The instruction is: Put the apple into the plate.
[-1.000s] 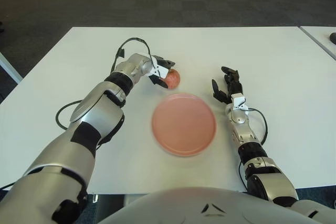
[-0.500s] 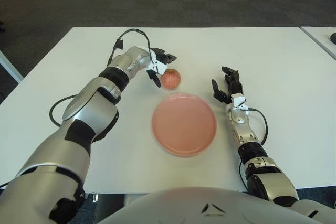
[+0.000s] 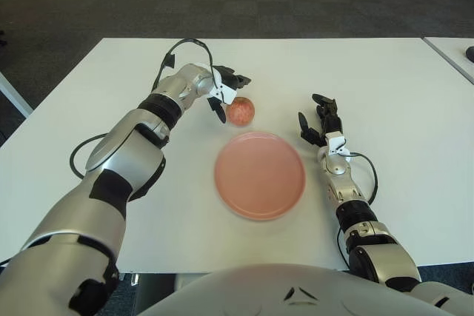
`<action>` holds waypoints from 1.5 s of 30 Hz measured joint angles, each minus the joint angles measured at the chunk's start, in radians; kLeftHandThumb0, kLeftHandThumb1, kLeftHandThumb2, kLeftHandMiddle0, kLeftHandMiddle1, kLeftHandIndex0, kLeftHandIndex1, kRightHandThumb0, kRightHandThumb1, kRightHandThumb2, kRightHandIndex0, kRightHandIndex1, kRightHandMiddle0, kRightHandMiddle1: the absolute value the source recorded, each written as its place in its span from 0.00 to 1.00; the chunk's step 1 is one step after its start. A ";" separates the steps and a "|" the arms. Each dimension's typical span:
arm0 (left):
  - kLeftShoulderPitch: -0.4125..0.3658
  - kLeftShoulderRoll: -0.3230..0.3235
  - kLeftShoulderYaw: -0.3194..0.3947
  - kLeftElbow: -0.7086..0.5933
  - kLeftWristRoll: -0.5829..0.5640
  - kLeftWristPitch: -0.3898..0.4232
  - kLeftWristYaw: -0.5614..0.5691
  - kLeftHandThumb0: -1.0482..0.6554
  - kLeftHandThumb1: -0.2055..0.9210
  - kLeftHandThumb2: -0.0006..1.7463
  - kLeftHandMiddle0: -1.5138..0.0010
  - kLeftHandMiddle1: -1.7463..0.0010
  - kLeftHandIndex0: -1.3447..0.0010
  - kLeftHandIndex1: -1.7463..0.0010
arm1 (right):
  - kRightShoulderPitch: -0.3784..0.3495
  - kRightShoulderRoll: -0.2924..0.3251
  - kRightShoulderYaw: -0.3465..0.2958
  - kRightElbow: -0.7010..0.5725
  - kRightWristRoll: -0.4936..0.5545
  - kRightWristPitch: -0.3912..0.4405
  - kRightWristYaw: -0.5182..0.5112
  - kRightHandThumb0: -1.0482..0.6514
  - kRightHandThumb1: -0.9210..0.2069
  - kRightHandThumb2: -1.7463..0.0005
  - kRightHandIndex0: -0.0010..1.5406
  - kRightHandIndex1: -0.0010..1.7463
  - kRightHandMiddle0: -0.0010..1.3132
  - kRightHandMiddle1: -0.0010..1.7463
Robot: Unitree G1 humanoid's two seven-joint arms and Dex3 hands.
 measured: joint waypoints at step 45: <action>0.032 -0.128 -0.112 0.183 0.122 0.118 0.281 0.00 0.85 0.01 1.00 1.00 1.00 1.00 | 0.030 0.012 -0.003 -0.056 0.001 0.033 -0.011 0.30 0.25 0.56 0.22 0.21 0.00 0.54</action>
